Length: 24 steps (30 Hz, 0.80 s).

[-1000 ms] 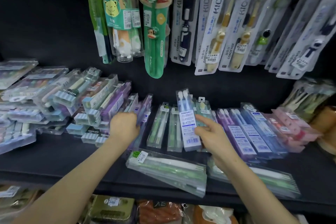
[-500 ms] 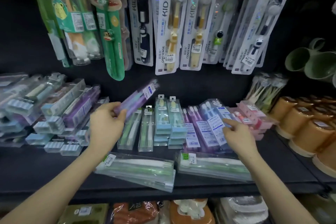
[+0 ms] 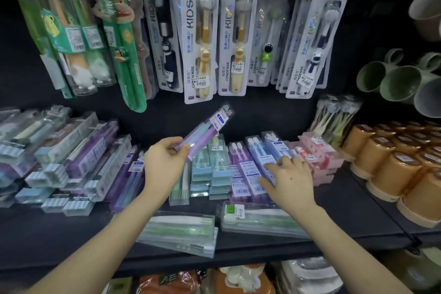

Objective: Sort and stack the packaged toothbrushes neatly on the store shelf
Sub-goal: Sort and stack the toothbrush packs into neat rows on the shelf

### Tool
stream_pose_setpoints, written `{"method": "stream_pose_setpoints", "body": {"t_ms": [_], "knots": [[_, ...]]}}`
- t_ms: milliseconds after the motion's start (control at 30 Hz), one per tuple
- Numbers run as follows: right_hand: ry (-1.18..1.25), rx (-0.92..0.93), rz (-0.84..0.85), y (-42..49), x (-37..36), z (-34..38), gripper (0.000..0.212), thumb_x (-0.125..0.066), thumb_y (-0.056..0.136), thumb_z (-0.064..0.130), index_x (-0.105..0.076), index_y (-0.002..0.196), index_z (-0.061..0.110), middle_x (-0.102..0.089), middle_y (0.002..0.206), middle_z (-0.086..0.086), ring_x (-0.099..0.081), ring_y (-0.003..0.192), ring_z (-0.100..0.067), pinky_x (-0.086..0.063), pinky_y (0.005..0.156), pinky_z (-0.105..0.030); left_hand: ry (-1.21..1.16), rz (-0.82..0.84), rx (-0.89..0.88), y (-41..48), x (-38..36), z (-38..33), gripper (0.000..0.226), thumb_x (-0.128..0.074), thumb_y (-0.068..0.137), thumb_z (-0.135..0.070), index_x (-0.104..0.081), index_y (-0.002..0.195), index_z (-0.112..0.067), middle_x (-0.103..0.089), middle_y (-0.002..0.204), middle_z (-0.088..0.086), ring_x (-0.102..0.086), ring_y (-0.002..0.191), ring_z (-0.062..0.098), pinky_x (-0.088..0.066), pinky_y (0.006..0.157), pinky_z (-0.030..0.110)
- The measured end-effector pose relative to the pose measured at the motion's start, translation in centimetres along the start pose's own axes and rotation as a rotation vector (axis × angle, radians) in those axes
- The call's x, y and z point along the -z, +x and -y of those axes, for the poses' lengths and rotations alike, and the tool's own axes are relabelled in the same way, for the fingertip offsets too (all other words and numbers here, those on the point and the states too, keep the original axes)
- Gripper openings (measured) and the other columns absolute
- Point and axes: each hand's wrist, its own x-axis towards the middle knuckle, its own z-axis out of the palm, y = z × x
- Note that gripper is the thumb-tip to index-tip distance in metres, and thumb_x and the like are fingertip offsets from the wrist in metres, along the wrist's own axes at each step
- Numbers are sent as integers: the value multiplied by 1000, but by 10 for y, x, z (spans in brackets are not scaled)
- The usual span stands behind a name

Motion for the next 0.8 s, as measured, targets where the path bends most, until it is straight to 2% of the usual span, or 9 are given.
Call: {"method": "stream_pose_setpoints", "body": {"t_ms": [67, 133, 200, 300, 433, 500, 600, 700, 800], "knots": [[-10, -8, 6, 3, -2, -1, 23, -87, 63, 22, -75, 76, 8, -61, 69, -13, -58, 61, -34, -47, 63, -40, -74, 28, 43, 0, -3, 0, 26, -67, 87, -14, -66, 111, -5, -67, 79, -1, -70, 76, 20, -56, 83, 39], [-16, -32, 8, 8, -4, -2, 16, -83, 65, 14, -75, 76, 5, -61, 69, -16, -59, 60, -34, -47, 64, -39, -122, 43, 77, 0, -4, 1, 24, -67, 87, -13, -67, 109, -6, -68, 78, 0, -71, 74, 21, -56, 84, 44], [-15, -43, 16, 15, -7, -1, 13, -76, 71, 11, -74, 80, 2, -62, 74, -19, -60, 65, -35, -46, 68, -39, -167, 48, 105, 0, -6, 2, 24, -68, 87, -13, -67, 109, -6, -68, 82, 1, -71, 74, 22, -57, 82, 41], [-69, -67, 81, 23, -9, -2, 22, -63, 85, 19, -71, 95, 1, -63, 93, -21, -59, 85, -35, -44, 79, -39, -220, 52, 141, -2, -8, 3, 25, -68, 87, -13, -66, 110, -4, -67, 87, 4, -71, 70, 19, -59, 72, 29], [45, -137, 3, 23, -1, 7, 25, -62, 89, 24, -72, 97, 3, -65, 92, -18, -57, 87, -35, -41, 80, -39, -421, 122, 246, -7, -9, -2, 19, -66, 88, -6, -64, 106, 0, -66, 93, 14, -70, 70, 18, -57, 63, 20], [399, -231, -16, 21, 9, 19, 31, -57, 94, 32, -69, 109, 8, -67, 89, -5, -60, 86, -24, -43, 73, -32, -508, 190, 307, -13, -12, -6, 19, -65, 87, -2, -64, 106, 3, -66, 99, 17, -70, 79, 24, -58, 63, 22], [1175, -431, 222, 21, 23, 39, 47, -57, 93, 39, -54, 133, 15, -65, 92, 13, -62, 86, -3, -46, 69, -12, -680, 294, 459, -24, -23, -12, 14, -62, 85, 4, -64, 99, 6, -68, 101, 19, -71, 82, 28, -60, 64, 27], [1659, -413, 350, 20, 23, 44, 30, -51, 99, 27, -60, 125, 16, -73, 106, -1, -69, 99, -15, -54, 76, -18, -937, 412, 729, -33, -35, -16, 12, -59, 85, 5, -60, 96, 8, -71, 88, 19, -72, 76, 26, -60, 59, 29], [1913, -462, 320, 17, 22, 46, 28, -52, 96, 19, -60, 122, 11, -72, 108, -9, -70, 97, -22, -56, 75, -24, -992, 540, 853, -39, -42, -17, 22, -62, 77, 2, -62, 98, 8, -72, 87, 20, -72, 76, 28, -58, 56, 29]]}}
